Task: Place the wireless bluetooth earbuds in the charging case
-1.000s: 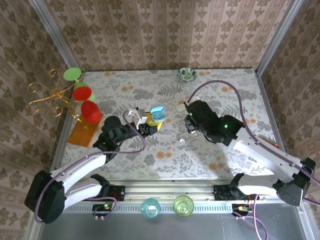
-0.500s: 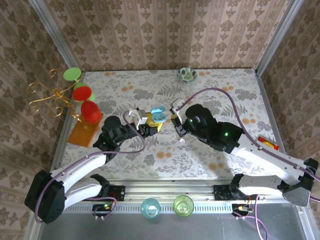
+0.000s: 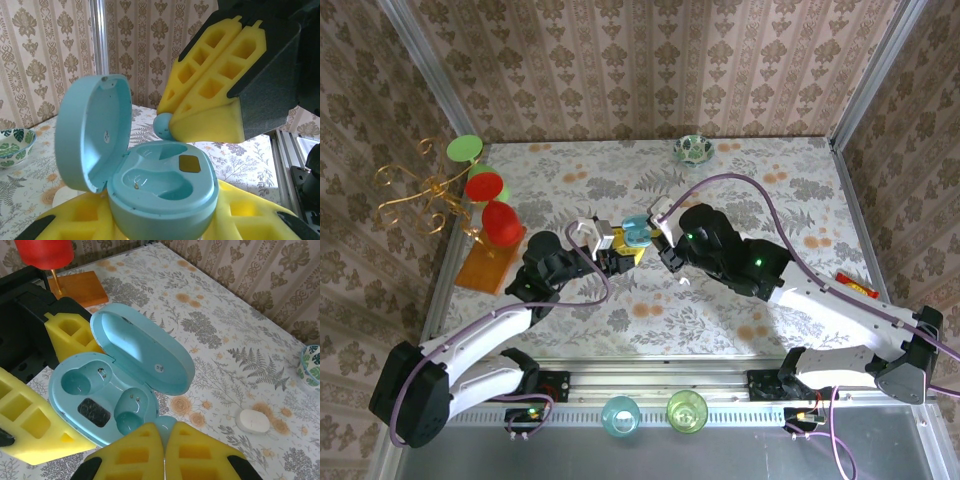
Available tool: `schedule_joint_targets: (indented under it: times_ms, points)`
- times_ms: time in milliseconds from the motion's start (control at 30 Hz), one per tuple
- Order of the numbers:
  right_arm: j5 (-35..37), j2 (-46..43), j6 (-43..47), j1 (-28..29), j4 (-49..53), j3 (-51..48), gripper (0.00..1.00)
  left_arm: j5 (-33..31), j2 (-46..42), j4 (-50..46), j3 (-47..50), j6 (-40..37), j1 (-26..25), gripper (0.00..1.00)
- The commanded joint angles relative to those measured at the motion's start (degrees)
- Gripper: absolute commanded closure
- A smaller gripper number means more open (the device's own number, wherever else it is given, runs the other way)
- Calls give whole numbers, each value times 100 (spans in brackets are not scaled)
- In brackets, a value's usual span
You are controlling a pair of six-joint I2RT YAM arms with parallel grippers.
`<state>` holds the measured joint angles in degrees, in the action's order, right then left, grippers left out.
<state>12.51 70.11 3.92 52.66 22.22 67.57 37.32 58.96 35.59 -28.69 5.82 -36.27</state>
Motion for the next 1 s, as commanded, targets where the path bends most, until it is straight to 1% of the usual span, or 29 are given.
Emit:
schedule_joint_targets:
  times_ms: [0, 200, 500, 767, 967]
  points:
    - [268, -178, 174, 42, -41, 223, 92, 4, -162, -5, 8, -1, 20, 79]
    - [274, -224, 270, 81, 30, 333, 92, -6, -79, -143, -49, -39, 24, 79]
    - [89, 162, 387, 162, -55, 547, 92, 57, -74, -131, -84, 14, 24, 79]
    - [-82, 241, 381, 191, 57, 402, 92, -10, -131, -184, -137, 32, 24, 79]
    - [-48, 180, 464, 222, 237, 320, 92, -7, -96, -184, -198, 42, 32, 79]
